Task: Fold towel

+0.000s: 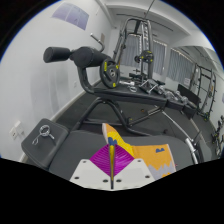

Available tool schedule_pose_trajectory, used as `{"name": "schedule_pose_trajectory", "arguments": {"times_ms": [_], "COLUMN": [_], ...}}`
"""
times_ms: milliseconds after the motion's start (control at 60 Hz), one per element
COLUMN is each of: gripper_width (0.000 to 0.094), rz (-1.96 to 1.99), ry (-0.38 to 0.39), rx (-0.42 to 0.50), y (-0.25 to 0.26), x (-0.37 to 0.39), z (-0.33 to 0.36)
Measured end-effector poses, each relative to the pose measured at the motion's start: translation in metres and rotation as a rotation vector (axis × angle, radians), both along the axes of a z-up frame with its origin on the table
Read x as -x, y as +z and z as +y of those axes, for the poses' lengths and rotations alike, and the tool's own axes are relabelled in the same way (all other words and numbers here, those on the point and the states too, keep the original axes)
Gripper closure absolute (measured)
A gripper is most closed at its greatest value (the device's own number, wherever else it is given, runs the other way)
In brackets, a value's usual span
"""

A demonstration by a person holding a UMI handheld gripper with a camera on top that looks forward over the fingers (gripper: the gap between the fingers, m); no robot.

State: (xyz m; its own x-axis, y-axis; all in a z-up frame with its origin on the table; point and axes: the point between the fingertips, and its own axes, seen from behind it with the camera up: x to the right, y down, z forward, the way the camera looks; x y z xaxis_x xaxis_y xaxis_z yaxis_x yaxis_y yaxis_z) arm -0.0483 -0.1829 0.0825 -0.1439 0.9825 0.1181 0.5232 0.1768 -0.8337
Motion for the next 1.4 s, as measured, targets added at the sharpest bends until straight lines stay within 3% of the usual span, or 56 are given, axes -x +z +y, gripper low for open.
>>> {"name": "schedule_pose_trajectory", "arguments": {"times_ms": [117,250,417,483,500,533,617,667,767,1017,1150,1400], "gripper_width": [0.0918,0.091,0.0905,0.0857,0.082,0.0638,0.006,0.012,0.0077,0.0079,0.0081,0.0082], "rz": [0.04,0.032,-0.046,-0.088,-0.085,-0.083,-0.059,-0.05,-0.029,0.054,0.086,0.04], "ry": [-0.043,-0.105,-0.127,-0.128,-0.13,-0.136,-0.202,-0.208,-0.204,-0.215,-0.233,-0.239], "rx": [-0.002,-0.031,-0.044,-0.065,-0.073,-0.086,-0.128,-0.107,-0.017,0.0,0.024,0.045], "y": [0.033,0.023,-0.055,-0.084,-0.087,-0.089,-0.07,-0.047,0.008,0.127,0.141,0.116], "x": [0.013,0.025,0.033,0.03,0.03,0.027,0.022,0.011,-0.036,-0.208,-0.271,-0.33], "z": [0.071,0.156,0.21,0.22,0.223,0.228,0.246,0.244,0.226,0.205,0.196,0.164]}}
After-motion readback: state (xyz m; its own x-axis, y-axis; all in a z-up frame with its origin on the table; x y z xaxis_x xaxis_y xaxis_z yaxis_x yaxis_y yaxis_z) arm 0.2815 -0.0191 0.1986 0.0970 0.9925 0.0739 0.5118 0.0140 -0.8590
